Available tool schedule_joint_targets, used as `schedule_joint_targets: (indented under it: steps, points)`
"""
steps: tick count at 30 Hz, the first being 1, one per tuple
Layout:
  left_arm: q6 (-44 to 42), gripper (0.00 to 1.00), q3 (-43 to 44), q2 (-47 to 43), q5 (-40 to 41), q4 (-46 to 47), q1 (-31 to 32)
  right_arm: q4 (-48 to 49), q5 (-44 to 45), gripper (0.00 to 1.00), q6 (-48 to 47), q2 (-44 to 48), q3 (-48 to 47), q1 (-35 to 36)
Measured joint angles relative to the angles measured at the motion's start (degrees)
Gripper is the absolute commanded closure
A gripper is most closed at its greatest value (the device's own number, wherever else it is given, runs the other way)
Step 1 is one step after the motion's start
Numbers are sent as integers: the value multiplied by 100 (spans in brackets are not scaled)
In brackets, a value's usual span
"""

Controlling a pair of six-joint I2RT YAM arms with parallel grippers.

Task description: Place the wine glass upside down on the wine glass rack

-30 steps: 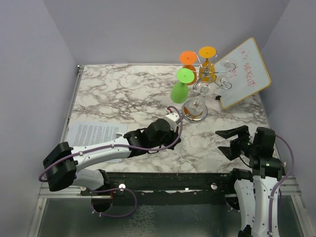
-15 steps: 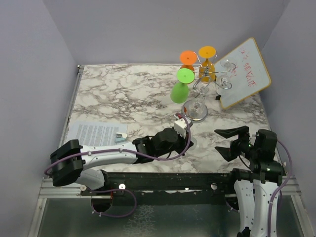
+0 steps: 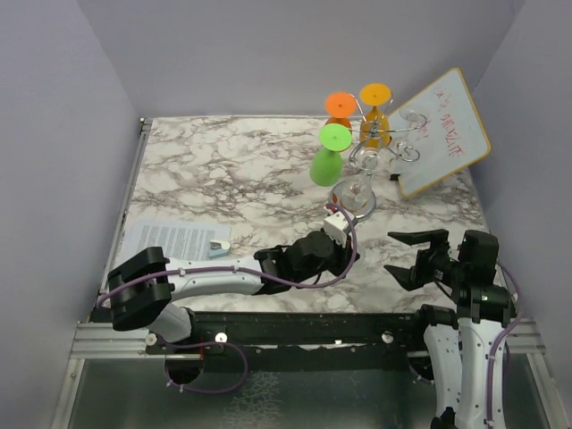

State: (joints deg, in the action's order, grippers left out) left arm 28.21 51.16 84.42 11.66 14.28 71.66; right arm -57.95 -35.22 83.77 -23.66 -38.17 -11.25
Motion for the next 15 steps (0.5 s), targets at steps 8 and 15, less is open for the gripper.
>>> schedule_joint_targets:
  steps: [8, 15]
  points:
    - [9, 100, 190, 120, 369, 337, 4, -46, 0, 15, 164, -542, 0, 0]
    - [9, 100, 772, 463, 492, 761, 11, 28, 2, 15, 295, -881, -4, 0]
